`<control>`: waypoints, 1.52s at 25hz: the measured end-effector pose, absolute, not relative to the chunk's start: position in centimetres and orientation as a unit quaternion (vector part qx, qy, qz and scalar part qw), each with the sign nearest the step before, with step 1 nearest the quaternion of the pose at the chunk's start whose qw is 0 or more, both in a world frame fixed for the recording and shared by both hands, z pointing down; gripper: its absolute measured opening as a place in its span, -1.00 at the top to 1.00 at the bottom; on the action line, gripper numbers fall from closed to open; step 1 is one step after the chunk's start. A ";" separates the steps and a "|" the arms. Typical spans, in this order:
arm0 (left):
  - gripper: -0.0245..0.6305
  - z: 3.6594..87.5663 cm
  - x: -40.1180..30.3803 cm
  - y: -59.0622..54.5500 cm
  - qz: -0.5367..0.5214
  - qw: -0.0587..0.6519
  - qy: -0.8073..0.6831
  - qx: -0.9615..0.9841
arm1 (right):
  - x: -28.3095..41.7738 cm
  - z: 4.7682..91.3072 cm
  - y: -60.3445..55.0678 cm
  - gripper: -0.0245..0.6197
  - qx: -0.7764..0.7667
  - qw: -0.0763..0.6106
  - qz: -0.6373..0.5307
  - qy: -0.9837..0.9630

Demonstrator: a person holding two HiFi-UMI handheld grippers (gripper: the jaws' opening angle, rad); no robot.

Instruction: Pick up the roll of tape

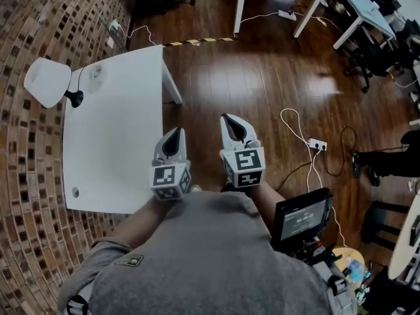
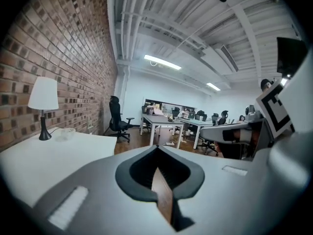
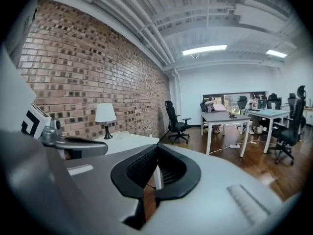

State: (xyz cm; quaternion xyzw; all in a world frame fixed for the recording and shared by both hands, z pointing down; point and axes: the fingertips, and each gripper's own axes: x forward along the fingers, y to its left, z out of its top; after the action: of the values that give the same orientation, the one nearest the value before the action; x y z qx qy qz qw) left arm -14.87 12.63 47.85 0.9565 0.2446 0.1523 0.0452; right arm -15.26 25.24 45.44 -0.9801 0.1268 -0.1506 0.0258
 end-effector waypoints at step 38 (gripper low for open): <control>0.92 46.6 9.1 5.6 0.143 0.087 0.018 0.986 | 13.5 45.7 20.5 0.89 -0.932 -0.016 -0.183 0.311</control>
State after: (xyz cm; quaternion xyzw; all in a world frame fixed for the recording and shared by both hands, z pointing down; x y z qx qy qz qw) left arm 9.12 5.58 46.63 0.9858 0.0178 0.1431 0.0865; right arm 13.46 20.51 45.68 -0.9324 0.3113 -0.1830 -0.0162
